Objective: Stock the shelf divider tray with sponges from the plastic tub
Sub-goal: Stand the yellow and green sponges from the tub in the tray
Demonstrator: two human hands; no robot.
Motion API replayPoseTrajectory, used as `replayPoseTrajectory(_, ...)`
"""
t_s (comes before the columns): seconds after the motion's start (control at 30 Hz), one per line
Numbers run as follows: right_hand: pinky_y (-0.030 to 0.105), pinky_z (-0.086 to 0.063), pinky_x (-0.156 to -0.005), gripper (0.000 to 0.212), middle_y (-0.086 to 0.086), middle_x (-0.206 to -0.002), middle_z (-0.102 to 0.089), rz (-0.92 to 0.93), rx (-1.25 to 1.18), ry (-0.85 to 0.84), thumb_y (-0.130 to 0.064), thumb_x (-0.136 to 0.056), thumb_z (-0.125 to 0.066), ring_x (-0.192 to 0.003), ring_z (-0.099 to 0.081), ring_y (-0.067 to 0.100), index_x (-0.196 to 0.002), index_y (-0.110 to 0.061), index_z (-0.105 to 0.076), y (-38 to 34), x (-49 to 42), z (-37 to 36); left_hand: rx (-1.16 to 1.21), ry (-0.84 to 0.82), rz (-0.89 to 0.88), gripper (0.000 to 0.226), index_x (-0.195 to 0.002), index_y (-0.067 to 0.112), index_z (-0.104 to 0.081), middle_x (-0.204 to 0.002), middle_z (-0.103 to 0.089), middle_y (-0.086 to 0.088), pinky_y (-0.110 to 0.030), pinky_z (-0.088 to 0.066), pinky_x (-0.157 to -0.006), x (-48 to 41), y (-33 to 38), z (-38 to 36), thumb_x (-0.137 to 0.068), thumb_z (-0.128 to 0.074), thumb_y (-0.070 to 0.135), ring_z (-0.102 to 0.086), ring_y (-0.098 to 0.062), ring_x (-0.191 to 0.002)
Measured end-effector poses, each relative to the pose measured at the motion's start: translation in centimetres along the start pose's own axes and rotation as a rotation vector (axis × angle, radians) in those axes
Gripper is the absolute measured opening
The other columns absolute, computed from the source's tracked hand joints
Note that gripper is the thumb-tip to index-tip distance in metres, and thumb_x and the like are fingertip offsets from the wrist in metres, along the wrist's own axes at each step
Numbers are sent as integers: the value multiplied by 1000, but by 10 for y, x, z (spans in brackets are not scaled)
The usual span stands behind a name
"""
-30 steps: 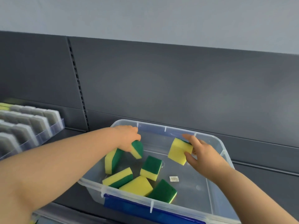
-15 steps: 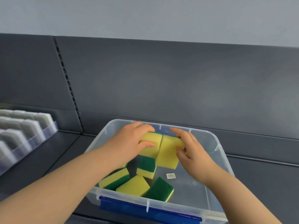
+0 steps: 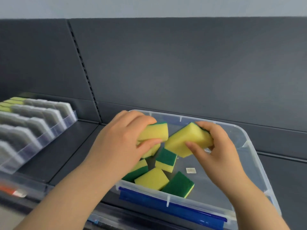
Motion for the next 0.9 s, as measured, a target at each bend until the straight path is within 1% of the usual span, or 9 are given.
replayPoseTrajectory(0.1, 12, -41, -74, 41, -24, -98, -55, 8, -52, 78, -31, -72, -72, -94, -53, -1, -96, -51, -46, -26, 6, -8, 13, 81, 80, 39, -105, 19, -63, -100, -59, 7, -28, -46, -76, 22, -23, 31, -79, -57, 47, -55, -15, -91)
replayPoseTrajectory(0.2, 13, -46, -72, 34, -26, -95, -58, -40, -181, 139, -47, -65, -67, -89, -57, -1, -91, -56, -48, -56, 12, -26, 16, 150, 133, 37, -106, 19, -63, -101, -58, 9, -19, -41, -75, 49, -49, 64, -80, -57, 44, -51, -7, -86)
replayPoseTrajectory(0.33, 21, -51, -67, 36, -21, -93, -61, -62, -297, 173, -50, -59, -66, -82, -61, 4, -92, -46, -52, -104, 27, -71, 5, 196, 161, 37, -105, 15, -64, -101, -58, 7, -20, -41, -77, 92, -93, 110, -80, -59, 41, -53, -10, -89)
replayPoseTrajectory(0.43, 19, -52, -63, 36, -20, -92, -61, -41, -365, 143, -46, -59, -69, -80, -61, 5, -92, -48, -53, -149, 40, -122, -33, 184, 214, 40, -104, 14, -65, -101, -60, 6, -22, -43, -78, 134, -138, 148, -79, -57, 44, -54, -10, -93)
replayPoseTrajectory(0.57, 16, -49, -70, 40, -18, -93, -61, 37, -448, 80, -35, -66, -77, -83, -60, 3, -95, -48, -54, -212, 56, -203, -76, 196, 323, 39, -104, 16, -66, -99, -60, 6, -18, -40, -73, 202, -207, 199, -78, -60, 45, -53, -8, -85)
replayPoseTrajectory(0.67, 27, -51, -74, 39, -12, -94, -60, 51, -497, 13, -29, -67, -71, -86, -61, 10, -98, -47, -54, -246, 73, -269, -87, 202, 389, 39, -104, 16, -66, -98, -60, 6, -17, -41, -72, 253, -254, 230, -77, -72, 42, -52, -7, -85)
replayPoseTrajectory(0.73, 28, -50, -76, 39, -14, -96, -59, 53, -520, -38, -32, -68, -70, -88, -60, 10, -100, -48, -53, -267, 84, -309, -100, 204, 413, 37, -105, 17, -64, -99, -60, 6, -20, -42, -74, 281, -278, 249, -79, -65, 43, -54, -8, -89)
replayPoseTrajectory(0.8, 20, -49, -76, 40, -17, -100, -58, 70, -539, -91, -31, -70, -69, -90, -60, 6, -102, -49, -52, -288, 91, -342, -103, 200, 457, 39, -108, 19, -63, -103, -60, 7, -26, -44, -77, 306, -299, 265, -79, -57, 45, -55, -10, -94)
replayPoseTrajectory(0.9, 13, -47, -76, 43, -20, -102, -56, 80, -551, -141, -25, -73, -67, -93, -59, 5, -104, -50, -51, -312, 93, -380, -110, 212, 513, 39, -109, 23, -60, -105, -54, 15, -10, -38, -85, 335, -326, 287, -78, -55, 46, -51, 0, -95)
Point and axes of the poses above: each hand's wrist, its own x-axis away from the middle knuckle, its own z-axis out of the back of the hand, y = z × x, the point moved 6 cm from there along -x, towards the middle knuckle
